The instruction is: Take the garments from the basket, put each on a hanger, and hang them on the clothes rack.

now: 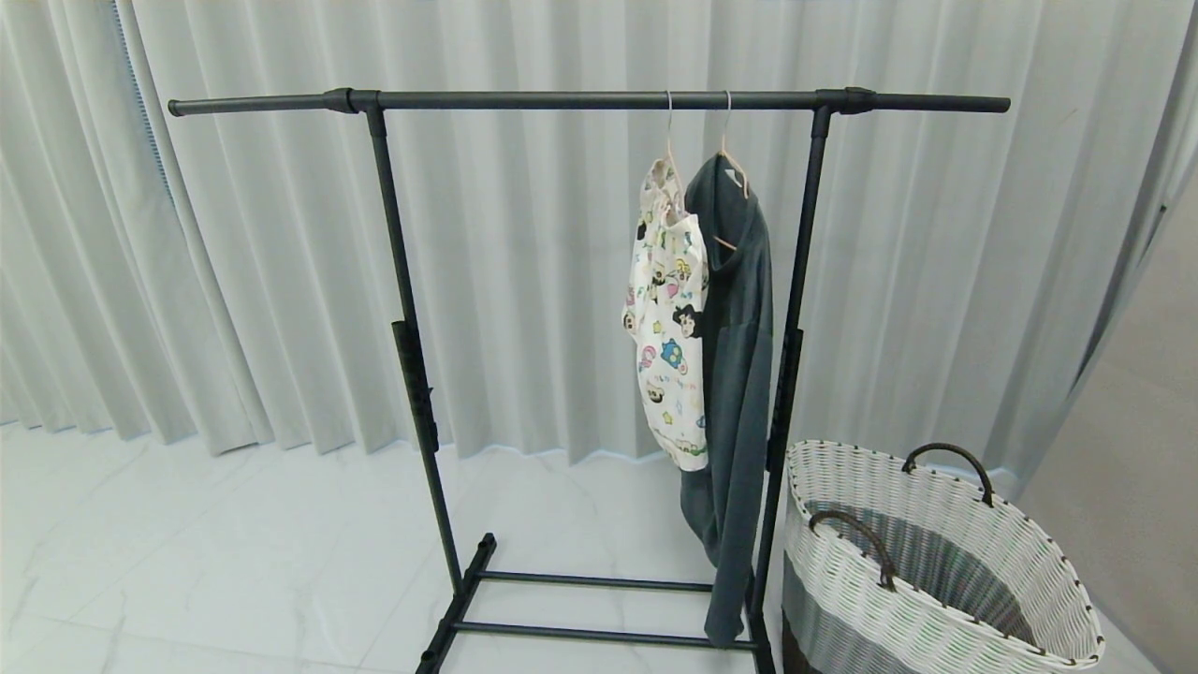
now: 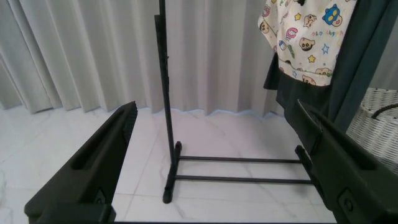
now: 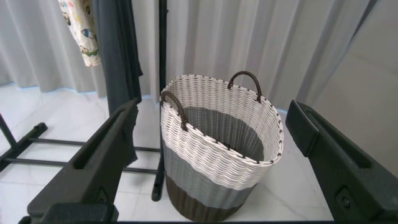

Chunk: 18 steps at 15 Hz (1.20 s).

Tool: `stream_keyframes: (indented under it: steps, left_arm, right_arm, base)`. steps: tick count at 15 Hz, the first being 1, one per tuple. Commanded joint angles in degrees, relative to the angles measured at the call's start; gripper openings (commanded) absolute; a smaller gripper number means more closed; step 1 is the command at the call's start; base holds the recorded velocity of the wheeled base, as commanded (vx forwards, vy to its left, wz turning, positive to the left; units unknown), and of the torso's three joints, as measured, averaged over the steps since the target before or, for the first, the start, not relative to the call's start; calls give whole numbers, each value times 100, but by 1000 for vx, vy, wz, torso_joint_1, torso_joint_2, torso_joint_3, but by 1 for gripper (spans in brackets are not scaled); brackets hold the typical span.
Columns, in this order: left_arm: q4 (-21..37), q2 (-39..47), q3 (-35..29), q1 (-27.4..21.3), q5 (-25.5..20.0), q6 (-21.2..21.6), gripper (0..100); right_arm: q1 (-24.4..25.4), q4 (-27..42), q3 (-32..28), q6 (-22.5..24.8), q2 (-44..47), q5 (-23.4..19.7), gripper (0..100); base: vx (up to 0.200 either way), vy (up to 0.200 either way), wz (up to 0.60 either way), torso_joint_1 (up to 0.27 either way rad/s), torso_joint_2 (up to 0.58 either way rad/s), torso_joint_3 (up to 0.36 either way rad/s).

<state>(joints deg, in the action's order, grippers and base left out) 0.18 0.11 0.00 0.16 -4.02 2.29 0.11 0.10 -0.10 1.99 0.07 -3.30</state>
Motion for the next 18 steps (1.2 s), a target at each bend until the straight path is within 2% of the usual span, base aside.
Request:
stream_keyframes:
  steps: [1,18]
  left_arm:
    - [-1,-2,0,2,-2,-1,100]
    - [-1,-2,0,2,-2,-1,100]
  right_arm:
    - [-2,-1,1,3,-7,-4,100]
    - [-2,-1,1,3,-7,-4,100]
  base:
    - [0,0,0,0,0,0]
    - [0,0,0,0,0,0]
